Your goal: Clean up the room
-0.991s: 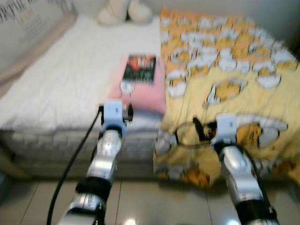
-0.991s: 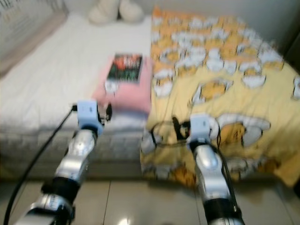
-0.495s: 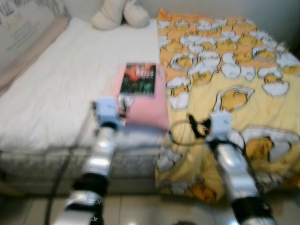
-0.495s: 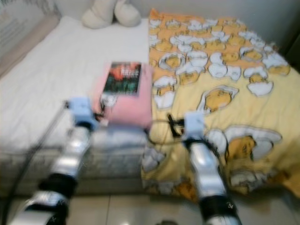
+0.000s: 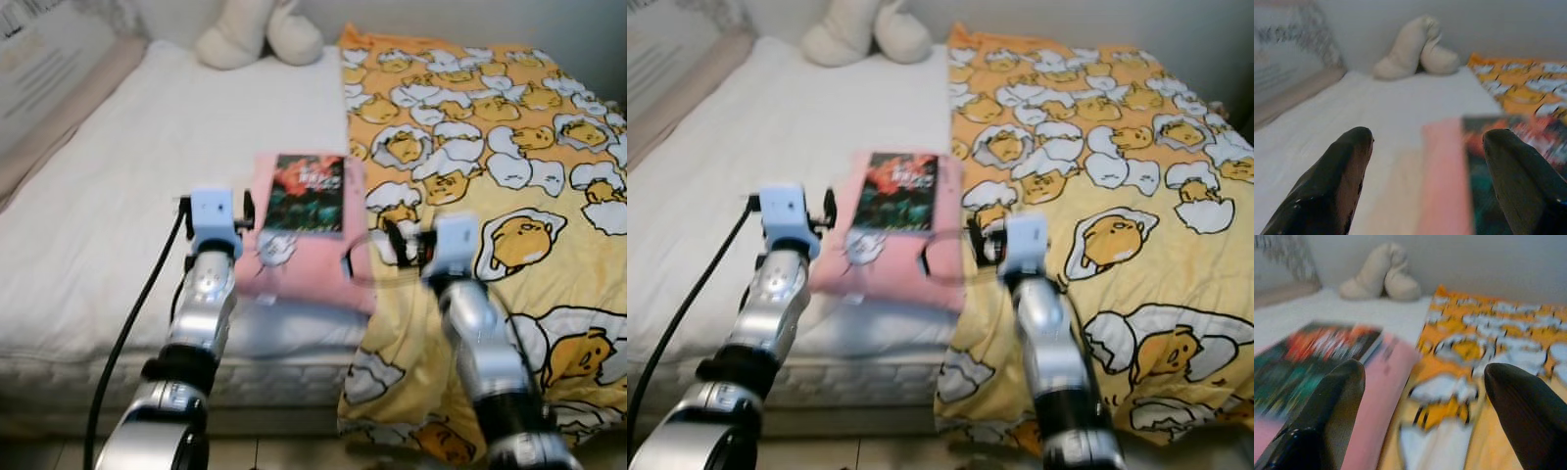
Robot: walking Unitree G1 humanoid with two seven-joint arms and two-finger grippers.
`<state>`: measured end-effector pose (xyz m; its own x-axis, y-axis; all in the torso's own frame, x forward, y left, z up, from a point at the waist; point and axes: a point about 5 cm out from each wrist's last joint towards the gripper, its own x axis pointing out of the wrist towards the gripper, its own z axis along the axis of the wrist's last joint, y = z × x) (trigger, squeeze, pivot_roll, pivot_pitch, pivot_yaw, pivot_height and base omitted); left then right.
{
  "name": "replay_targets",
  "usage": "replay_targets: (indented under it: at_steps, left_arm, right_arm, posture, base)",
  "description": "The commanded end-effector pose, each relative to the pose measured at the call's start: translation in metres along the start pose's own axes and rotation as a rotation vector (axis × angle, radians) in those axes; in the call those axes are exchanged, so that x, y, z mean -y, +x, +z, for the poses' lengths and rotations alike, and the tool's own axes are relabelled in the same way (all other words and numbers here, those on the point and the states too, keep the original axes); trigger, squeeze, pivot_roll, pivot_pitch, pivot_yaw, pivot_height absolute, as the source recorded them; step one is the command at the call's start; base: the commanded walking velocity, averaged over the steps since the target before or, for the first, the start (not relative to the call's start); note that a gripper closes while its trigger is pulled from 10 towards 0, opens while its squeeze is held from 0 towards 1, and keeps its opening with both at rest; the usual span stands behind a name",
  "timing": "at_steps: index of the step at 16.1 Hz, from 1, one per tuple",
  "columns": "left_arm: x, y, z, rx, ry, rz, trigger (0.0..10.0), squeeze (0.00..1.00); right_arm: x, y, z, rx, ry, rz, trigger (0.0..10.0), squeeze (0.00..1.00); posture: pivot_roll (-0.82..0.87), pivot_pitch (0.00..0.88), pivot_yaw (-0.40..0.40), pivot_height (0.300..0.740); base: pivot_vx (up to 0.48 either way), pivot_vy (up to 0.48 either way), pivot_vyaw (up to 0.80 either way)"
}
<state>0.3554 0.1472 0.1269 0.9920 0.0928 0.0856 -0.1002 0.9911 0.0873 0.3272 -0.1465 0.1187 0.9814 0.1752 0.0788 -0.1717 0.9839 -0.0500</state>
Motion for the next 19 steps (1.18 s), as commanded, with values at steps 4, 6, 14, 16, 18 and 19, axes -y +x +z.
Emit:
replay_targets:
  at_steps: [4,6,14,16,18,19]
  left_arm:
    - [-0.01,0.02,-0.006,-0.206,-0.104,0.007,10.0,0.0]
    - [-0.009,0.025,-0.013,-0.345,-0.236,-0.085,10.0,0.0]
    - [0.003,0.041,0.014,-0.246,-0.278,-0.184,10.0,0.0]
    - [0.008,0.04,0.012,-0.249,-0.242,-0.211,10.0,0.0]
    - [0.017,0.037,0.008,-0.251,-0.158,-0.247,10.0,0.0]
    - [0.021,0.036,0.007,-0.247,-0.112,-0.256,10.0,0.0]
  right_arm:
    - [0.003,0.015,0.015,-0.001,0.089,0.022,10.0,0.0]
    - [0.002,0.004,0.006,-0.029,0.091,0.023,10.0,0.0]
    - [-0.001,-0.074,-0.042,-0.215,0.143,0.082,10.0,0.0]
    - [-0.002,-0.082,-0.042,-0.222,0.135,0.088,10.0,0.0]
    - [-0.005,-0.096,-0.044,-0.249,0.124,0.106,10.0,0.0]
    - [-0.007,-0.102,-0.043,-0.26,0.123,0.111,10.0,0.0]
  posture:
    - [-0.04,0.0,0.011,0.74]
    - [-0.04,0.0,0.01,0.74]
    - [-0.11,0.02,0.005,0.74]
    - [-0.13,0.026,0.002,0.74]
    - [-0.14,0.034,-0.002,0.74]
    - [-0.15,0.052,-0.004,0.74]
  base:
    - [0.351,0.0,0.0]
    - [0.0,0.0,0.0]
    - [0.0,0.0,0.0]
    - [0.0,0.0,0.0]
    - [0.0,0.0,0.0]
    - [0.0,0.0,0.0]
